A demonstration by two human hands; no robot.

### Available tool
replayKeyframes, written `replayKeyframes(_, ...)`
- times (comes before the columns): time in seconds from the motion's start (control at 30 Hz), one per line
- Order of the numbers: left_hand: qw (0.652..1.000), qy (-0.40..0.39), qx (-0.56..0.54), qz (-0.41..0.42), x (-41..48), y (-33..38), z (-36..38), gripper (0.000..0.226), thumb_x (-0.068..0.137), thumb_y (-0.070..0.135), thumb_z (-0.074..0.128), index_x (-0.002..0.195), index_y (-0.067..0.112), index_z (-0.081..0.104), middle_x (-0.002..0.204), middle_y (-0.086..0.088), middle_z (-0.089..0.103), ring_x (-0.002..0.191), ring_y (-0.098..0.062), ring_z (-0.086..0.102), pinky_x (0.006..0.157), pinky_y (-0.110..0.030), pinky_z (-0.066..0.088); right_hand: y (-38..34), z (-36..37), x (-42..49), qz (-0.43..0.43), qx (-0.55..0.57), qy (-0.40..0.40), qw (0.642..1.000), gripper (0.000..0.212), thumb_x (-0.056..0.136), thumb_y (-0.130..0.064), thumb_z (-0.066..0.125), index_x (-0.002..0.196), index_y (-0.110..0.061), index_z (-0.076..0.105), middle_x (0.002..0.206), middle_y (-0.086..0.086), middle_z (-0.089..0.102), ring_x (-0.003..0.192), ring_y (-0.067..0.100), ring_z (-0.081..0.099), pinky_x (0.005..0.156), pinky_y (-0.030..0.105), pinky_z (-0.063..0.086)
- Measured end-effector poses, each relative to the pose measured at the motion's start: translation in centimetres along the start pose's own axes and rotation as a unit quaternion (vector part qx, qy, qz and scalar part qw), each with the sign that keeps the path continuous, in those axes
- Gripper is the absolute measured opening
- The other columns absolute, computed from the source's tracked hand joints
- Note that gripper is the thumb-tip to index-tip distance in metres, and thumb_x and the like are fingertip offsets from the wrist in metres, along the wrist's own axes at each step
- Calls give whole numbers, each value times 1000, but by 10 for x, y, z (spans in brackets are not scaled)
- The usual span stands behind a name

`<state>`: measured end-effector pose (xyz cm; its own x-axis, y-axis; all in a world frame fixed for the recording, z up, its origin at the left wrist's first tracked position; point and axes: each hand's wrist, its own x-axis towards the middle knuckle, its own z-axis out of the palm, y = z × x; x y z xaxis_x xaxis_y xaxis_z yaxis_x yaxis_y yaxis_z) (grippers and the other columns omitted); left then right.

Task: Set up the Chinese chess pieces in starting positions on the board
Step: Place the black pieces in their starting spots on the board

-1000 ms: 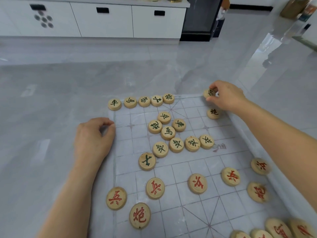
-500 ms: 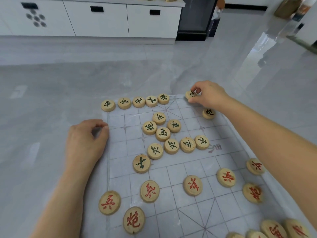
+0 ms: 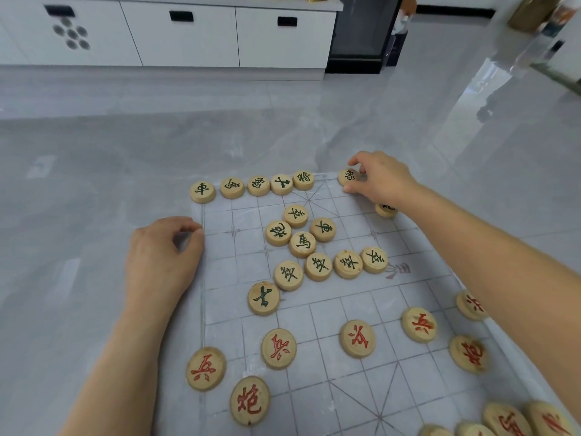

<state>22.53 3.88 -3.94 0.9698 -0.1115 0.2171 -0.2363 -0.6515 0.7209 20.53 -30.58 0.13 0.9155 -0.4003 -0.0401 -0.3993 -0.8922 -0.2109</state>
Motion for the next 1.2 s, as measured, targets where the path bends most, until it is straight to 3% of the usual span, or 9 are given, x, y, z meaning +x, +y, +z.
replayKeyframes(0.13,1000,-6,3,-8,0,-3,0,9,83,24,61,88,26,68,99,8,69,95,-21,60,80,-41,50,-11,-7,-33,-58,62,29,996,51,79,-41,68,124,-24,52,118,3,52,108,22,50,95,41,40)
replayKeyframes(0.3,1000,-8,8,0,1,-4,0,10,83,23,61,89,23,69,101,8,68,98,-20,59,80,-37,48,-18,-14,-87,-148,71,-55,985,37,79,-39,68,113,-26,61,106,-7,50,98,9,45,84,25,35)
replayKeyframes(0.43,1000,-9,14,0,1,-5,1,12,84,24,60,91,22,69,102,7,68,98,-20,59,78,-35,47,-10,-15,-115,-144,64,-111,981,43,77,-48,65,116,-30,60,113,-9,52,106,8,45,91,26,37)
replayKeyframes(0.53,1000,-9,8,0,1,-5,1,11,84,24,60,91,23,69,102,6,68,99,-22,58,81,-37,48,-10,-12,-128,-146,46,-138,979,59,70,-57,68,122,-32,55,115,-13,47,108,5,41,93,25,35)
replayKeyframes(0.9,1000,-9,-5,1,0,-7,1,9,83,24,62,89,26,68,96,8,67,97,-24,59,82,-41,49,-15,-3,-137,-153,63,-112,980,51,74,-47,71,118,-27,55,109,-12,45,105,8,42,94,29,38)
replayKeyframes(1.2,1000,-10,5,1,2,-11,2,11,83,29,59,90,29,67,99,9,67,102,-25,57,82,-42,48,-26,-2,-137,-161,75,-104,979,59,69,-51,72,122,-32,53,111,-14,42,107,5,37,94,27,35)
